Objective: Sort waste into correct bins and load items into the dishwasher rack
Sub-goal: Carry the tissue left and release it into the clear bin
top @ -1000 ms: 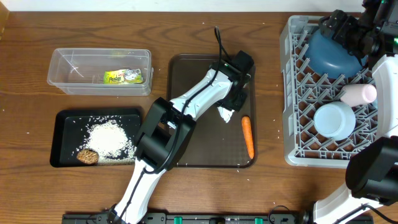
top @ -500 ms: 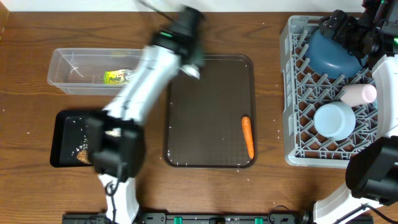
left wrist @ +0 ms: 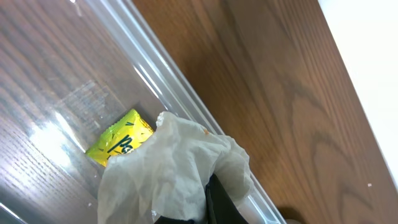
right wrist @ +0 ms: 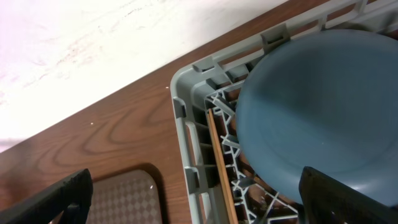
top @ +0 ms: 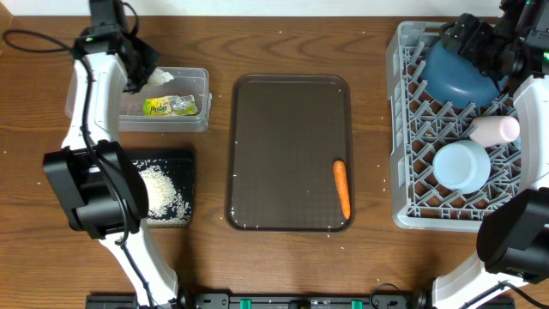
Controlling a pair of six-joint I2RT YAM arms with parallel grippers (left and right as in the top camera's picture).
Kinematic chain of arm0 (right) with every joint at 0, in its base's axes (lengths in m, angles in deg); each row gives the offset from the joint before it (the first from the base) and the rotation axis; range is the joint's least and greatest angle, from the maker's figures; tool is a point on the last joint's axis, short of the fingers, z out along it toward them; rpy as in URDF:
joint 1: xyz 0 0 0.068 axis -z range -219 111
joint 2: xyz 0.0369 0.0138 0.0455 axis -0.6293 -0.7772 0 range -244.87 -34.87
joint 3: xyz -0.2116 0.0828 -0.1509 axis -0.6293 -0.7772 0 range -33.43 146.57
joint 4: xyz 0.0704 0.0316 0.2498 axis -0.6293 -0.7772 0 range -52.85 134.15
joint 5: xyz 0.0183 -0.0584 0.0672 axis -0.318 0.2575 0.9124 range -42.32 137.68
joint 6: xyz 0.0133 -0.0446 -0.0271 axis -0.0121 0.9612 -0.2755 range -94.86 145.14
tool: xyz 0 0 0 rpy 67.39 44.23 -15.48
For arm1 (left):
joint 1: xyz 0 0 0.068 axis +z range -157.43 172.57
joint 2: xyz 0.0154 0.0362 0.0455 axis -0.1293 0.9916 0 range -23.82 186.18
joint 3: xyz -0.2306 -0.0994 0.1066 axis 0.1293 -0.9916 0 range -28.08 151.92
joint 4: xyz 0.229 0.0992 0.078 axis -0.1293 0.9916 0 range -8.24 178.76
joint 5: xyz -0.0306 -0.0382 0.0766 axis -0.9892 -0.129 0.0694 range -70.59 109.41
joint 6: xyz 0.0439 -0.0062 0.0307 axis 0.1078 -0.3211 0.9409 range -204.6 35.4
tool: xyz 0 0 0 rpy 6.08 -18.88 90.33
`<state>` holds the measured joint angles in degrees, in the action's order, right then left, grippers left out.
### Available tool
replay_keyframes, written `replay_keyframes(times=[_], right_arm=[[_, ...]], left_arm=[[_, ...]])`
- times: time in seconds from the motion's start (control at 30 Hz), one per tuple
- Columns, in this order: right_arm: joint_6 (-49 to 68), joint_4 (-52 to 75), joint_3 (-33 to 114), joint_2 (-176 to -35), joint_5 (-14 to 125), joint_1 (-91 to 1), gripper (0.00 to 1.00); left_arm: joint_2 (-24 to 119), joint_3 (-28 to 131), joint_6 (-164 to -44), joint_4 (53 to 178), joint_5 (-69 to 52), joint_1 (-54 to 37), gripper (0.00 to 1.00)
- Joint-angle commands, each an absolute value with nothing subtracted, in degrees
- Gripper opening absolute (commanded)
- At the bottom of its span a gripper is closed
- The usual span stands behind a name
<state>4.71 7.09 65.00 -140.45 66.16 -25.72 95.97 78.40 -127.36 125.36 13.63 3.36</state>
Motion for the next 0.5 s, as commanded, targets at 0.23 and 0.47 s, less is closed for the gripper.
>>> replay_keyframes(times=[0.23,0.47], right_arm=[[4.38,7.07,65.02,-140.21,66.56,-24.76,0.99],[4.38,7.07,65.02,-140.21,66.56,-24.76,0.99]], left_arm=[[96.71,78.07,-136.52,129.92,11.55,3.40,0.06],[96.71,78.07,-142.16,132.29,16.45,3.42,0.07]])
